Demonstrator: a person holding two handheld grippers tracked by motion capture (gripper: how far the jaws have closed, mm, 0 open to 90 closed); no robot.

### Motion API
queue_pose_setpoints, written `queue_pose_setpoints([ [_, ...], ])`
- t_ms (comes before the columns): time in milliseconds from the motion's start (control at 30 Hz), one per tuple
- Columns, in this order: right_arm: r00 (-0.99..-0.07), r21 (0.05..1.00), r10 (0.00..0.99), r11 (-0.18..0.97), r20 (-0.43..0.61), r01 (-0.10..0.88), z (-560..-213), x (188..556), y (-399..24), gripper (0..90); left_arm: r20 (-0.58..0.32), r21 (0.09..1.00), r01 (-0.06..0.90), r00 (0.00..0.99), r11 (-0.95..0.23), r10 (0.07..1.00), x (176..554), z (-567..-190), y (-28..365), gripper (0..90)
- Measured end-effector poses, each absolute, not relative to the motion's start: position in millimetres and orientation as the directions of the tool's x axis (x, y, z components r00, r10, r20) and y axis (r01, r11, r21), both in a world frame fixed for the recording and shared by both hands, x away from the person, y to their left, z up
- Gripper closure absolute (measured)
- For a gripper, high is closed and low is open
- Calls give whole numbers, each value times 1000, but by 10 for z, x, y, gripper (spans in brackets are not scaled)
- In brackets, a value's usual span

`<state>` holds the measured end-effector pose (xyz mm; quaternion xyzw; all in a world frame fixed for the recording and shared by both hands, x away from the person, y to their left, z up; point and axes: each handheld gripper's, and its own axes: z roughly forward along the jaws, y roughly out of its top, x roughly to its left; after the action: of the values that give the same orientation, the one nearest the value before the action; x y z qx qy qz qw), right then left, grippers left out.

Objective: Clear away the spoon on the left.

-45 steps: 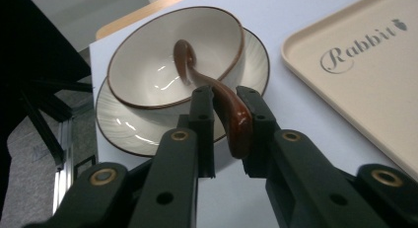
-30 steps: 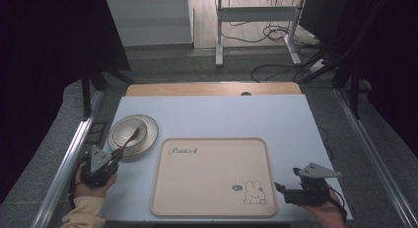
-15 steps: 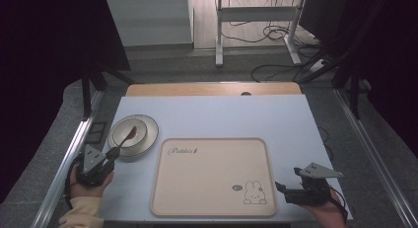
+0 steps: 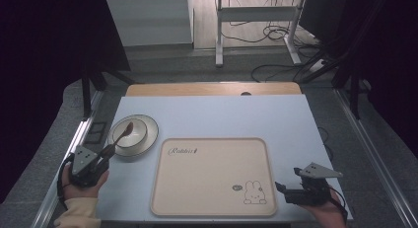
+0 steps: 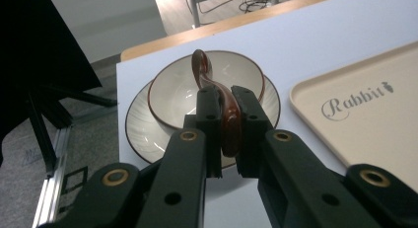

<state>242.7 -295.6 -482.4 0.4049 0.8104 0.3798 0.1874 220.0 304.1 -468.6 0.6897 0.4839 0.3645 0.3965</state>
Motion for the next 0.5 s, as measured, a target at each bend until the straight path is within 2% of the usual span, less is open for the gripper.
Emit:
queue_pose_setpoints([
  [500,-604,767,797,388,0,511,-4825,2426,-2954,151,94,923,334,287,-192,953,2141,-4547,2984,843],
])
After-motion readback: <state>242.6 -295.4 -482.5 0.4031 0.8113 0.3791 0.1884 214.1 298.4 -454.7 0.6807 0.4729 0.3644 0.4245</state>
